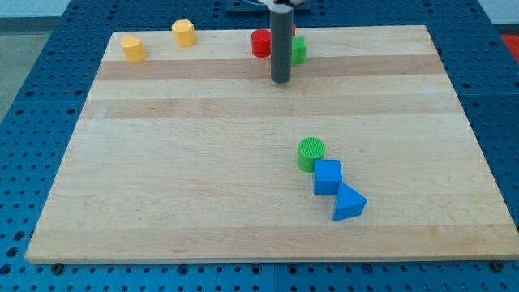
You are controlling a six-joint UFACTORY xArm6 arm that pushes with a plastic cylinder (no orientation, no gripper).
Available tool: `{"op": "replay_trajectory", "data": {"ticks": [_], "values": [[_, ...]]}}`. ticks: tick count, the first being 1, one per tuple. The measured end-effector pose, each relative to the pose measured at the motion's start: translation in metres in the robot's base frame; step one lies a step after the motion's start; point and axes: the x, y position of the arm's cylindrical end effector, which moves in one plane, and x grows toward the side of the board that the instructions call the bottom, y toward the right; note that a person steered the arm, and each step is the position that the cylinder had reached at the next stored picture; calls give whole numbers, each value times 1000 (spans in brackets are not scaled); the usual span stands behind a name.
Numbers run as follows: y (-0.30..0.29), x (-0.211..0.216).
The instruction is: Place the green circle to the bottom left of the red star
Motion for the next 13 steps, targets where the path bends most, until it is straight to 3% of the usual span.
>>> {"op": "replay_trajectory", "data": {"ticks": [2, 3, 4, 6, 8, 9, 11, 13], "values": [[104, 77], [105, 125], [70, 150], [-88, 119], [-47, 169], [-94, 181], [-135, 83], [-167, 95]]}}
